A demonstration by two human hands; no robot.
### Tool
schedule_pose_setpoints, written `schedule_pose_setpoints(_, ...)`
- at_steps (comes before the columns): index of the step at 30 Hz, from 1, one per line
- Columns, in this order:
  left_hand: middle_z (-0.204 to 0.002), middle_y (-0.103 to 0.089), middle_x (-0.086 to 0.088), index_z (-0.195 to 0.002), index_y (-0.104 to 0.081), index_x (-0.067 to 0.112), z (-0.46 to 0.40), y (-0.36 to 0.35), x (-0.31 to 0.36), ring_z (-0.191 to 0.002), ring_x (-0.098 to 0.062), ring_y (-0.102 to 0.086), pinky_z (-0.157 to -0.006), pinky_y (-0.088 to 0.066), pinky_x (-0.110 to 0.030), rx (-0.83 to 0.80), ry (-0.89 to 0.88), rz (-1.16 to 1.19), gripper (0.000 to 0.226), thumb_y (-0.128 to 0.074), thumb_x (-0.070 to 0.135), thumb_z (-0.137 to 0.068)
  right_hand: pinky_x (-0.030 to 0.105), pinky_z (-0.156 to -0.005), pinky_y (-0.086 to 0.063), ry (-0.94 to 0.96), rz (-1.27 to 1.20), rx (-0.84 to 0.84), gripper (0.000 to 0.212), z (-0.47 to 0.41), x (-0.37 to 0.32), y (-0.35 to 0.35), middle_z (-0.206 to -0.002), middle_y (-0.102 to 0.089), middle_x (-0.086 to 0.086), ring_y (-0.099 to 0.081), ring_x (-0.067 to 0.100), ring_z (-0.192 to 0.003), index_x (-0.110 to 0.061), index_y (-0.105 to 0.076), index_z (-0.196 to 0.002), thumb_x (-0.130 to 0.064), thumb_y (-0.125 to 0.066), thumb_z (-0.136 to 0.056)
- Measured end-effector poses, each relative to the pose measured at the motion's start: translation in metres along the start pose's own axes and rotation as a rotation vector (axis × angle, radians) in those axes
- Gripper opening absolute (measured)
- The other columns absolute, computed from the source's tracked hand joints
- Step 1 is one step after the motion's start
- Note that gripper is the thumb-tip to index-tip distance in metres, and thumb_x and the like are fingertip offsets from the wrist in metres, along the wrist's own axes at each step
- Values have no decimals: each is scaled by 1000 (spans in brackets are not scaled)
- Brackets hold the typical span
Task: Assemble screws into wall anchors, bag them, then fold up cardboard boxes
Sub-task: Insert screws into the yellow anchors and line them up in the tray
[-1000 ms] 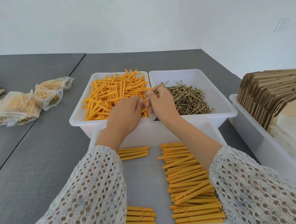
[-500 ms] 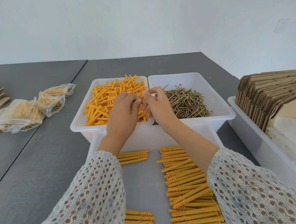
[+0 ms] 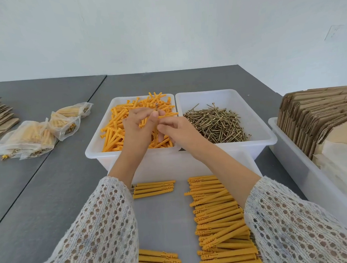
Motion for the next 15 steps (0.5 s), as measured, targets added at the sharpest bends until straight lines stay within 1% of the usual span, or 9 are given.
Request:
schedule_pose_setpoints(3, -80, -67, -4, -94, -74, 8, 1, -8, 2, -107, -25, -60, -108, -37, -45, -117, 1, 81, 25, -53, 17, -102, 20, -67, -44, 16, 24, 27, 24, -2, 1, -1, -63, -59, 2, -53, 4, -59, 8, -66, -87, -7, -53, -99)
schedule_pose_setpoints(4, -74, -65, -9, -93, -73, 7, 2, -10, 3, -100, -28, -62, -106, -41, -42, -149, 14, 124, 27, -51, 18, -103, 20, -66, -43, 18, 30, 44, 25, -2, 1, -1, -61, -57, 2, -51, 3, -56, 5, -65, -81, -7, -52, -99)
schedule_pose_setpoints(5, -74, -66, -15, -94, -72, 10, 2, -10, 1, -94, -24, -64, -100, -46, -37, -162, 44, 166, 29, -48, 21, -104, 19, -63, -41, 18, 30, 53, 27, -2, 0, -1, -59, -56, 2, -48, 2, -53, 3, -64, -79, -9, -52, -100)
schedule_pose_setpoints(6, -81, -68, -17, -97, -73, 14, 2, -8, -3, -91, -16, -65, -93, -49, -32, -147, 106, 192, 31, -46, 28, -105, 18, -58, -38, 7, 5, 46, 27, -2, -1, -1, -58, -54, 1, -45, 2, -50, -1, -65, -80, -11, -51, -101)
schedule_pose_setpoints(8, -102, -73, 2, -106, -73, 25, 2, 0, -19, -96, -8, -65, -88, -47, -31, -59, 295, 217, 38, -40, 44, -105, 19, -49, -31, -65, -155, -17, 28, -1, 0, -6, -57, -51, -1, -38, 7, -45, -9, -67, -85, -19, -48, -103)
schedule_pose_setpoints(10, -107, -71, 9, -102, -74, 30, 2, 6, -33, -100, -16, -65, -90, -48, -40, 20, 435, 298, 43, -36, 51, -104, 21, -47, -26, -138, -326, -127, 27, 2, -3, -13, -58, -49, 0, -33, 10, -45, -10, -67, -92, -23, -46, -104)
schedule_pose_setpoints(12, -101, -71, 7, -92, -74, 29, 1, 10, -39, -94, -19, -64, -88, -49, -44, 77, 504, 409, 44, -37, 50, -104, 20, -46, -27, -184, -364, -315, 27, 7, -6, -28, -61, -52, 1, -34, 11, -46, -9, -68, -96, -23, -46, -104)
schedule_pose_setpoints(13, -95, -71, 9, -89, -74, 28, 1, 11, -41, -87, -15, -64, -84, -50, -42, 100, 523, 454, 44, -38, 49, -104, 19, -46, -30, -218, -318, -436, 27, 13, -6, -37, -63, -55, 1, -36, 11, -47, -10, -69, -96, -23, -47, -104)
schedule_pose_setpoints(15, -86, -70, 13, -87, -74, 28, 2, 13, -42, -75, -8, -62, -74, -46, -32, 125, 546, 489, 43, -40, 48, -104, 21, -48, -35, -272, -28, -681, 25, 29, 0, -54, -68, -60, 3, -40, 12, -47, -11, -71, -98, -23, -49, -103)
Point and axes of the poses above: each hand's wrist, its own z-axis away from the middle knuckle, its own y-axis out of the back of the hand, x = y × z, the point moved 8 cm from there along -z, towards the middle knuckle
